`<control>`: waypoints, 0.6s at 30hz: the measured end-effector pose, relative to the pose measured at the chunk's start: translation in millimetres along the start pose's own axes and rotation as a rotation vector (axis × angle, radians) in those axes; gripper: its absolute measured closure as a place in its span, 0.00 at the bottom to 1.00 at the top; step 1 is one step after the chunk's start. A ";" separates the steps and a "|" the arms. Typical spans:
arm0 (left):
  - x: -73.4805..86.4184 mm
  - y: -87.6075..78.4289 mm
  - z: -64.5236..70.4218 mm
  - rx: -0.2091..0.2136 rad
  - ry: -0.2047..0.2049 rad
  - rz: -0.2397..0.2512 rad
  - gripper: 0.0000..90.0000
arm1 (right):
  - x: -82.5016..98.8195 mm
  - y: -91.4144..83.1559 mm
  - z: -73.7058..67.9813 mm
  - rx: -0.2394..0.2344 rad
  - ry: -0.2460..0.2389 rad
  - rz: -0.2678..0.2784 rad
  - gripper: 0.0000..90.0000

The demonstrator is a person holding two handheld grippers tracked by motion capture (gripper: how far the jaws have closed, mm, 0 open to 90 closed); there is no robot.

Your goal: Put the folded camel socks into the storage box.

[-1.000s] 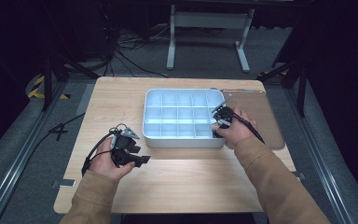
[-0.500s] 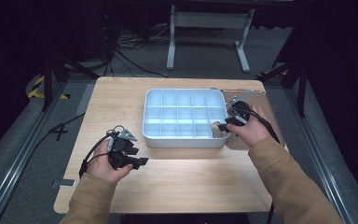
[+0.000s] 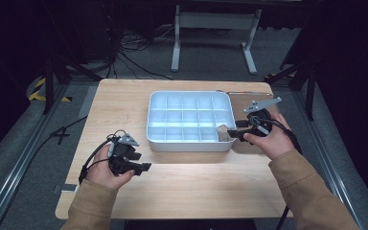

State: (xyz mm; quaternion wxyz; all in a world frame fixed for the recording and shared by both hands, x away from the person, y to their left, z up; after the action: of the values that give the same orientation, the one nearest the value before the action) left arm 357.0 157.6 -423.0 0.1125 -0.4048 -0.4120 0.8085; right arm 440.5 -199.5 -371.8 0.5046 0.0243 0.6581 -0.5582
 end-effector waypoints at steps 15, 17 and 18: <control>-5.2 5.7 7.3 0.006 0.024 -0.014 0.50 | 28.6 -18.5 -35.1 -0.113 -0.056 0.074 0.48; -5.0 6.3 8.2 0.009 0.023 -0.023 0.50 | 33.5 -18.0 -38.4 -0.110 -0.052 0.078 0.48; -5.3 6.8 8.1 0.006 0.031 -0.024 0.50 | 35.9 -17.8 -39.8 -0.107 -0.052 0.081 0.48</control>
State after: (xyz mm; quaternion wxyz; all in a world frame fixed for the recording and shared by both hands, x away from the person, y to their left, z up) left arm 355.4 145.9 -422.5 0.1297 -0.4119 -0.4125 0.8021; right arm 387.0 -195.1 -389.3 0.5441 0.0093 0.6724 -0.5018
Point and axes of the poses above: each handheld gripper's, and its own axes: y roughly forward along the jaws, x roughly out of its underside, z roughly to its right, the point moved 5 cm from there along y, roughly forward along the jaws, and after that the axes turned 12 degrees about x, right-handed, at the moved point
